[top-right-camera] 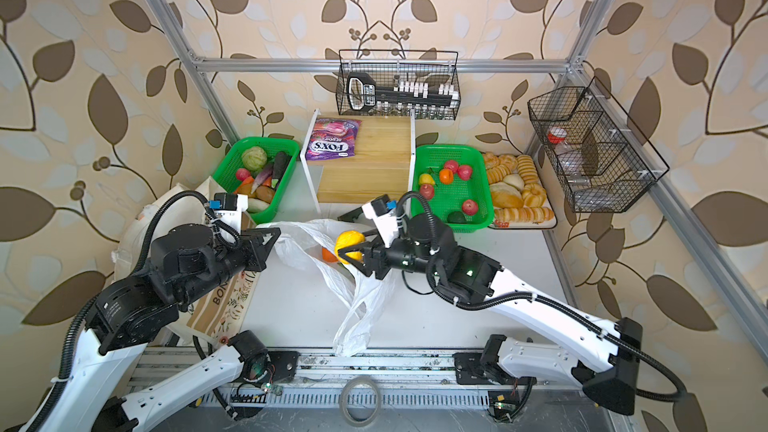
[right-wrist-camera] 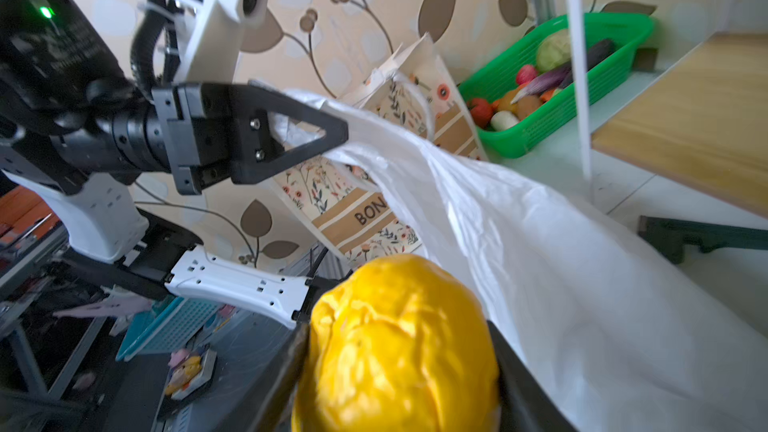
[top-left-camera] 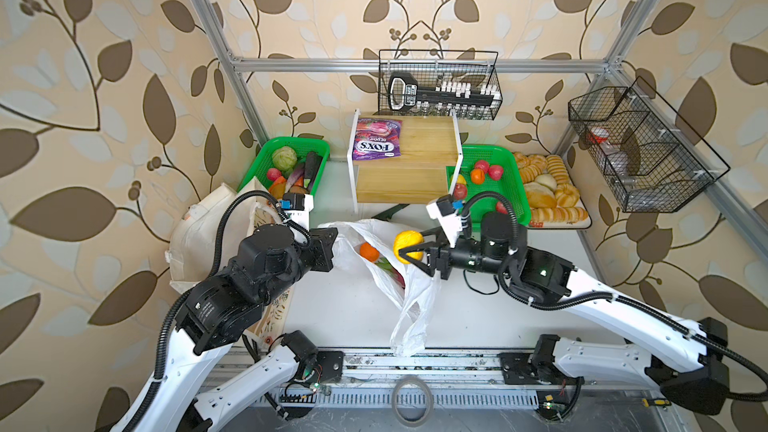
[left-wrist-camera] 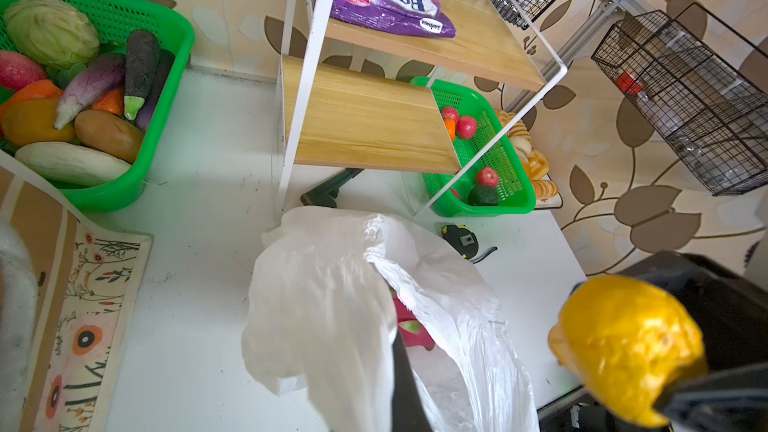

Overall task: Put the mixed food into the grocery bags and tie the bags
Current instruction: 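Carry the yellow pear into the white plastic bag and release it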

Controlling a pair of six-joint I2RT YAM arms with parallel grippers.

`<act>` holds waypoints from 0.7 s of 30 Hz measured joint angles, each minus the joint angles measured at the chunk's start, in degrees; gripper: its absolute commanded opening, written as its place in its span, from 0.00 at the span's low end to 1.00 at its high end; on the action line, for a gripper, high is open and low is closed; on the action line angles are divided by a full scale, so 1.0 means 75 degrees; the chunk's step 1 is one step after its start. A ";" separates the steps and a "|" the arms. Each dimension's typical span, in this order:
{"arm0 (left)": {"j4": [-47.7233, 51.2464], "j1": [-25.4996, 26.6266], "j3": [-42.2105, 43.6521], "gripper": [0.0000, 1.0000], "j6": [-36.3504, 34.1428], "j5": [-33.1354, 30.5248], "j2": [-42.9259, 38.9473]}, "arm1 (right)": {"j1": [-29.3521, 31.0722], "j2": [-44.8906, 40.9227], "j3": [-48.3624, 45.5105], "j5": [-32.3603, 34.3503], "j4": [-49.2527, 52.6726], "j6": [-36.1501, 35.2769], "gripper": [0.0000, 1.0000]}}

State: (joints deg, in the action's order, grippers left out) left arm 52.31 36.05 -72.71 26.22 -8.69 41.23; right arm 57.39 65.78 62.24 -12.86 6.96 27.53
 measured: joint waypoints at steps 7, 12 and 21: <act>0.0000 0.0000 0.0079 0.00 0.0192 0.0131 -0.0076 | 0.0525 0.0825 0.0414 -0.0012 -0.0073 -0.0128 0.48; 0.0000 0.0000 0.0163 0.00 0.0303 0.0143 -0.0099 | 0.0548 0.1189 0.0589 -0.0096 -0.0306 -0.0099 0.48; 0.0023 0.0000 0.0163 0.00 0.0315 0.0178 -0.0035 | 0.0670 0.2404 0.0632 0.0982 -0.0061 0.0134 0.48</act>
State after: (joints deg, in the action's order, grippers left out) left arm 52.49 36.05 -71.48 28.58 -7.35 40.97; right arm 62.41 83.81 66.98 -5.50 6.50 28.53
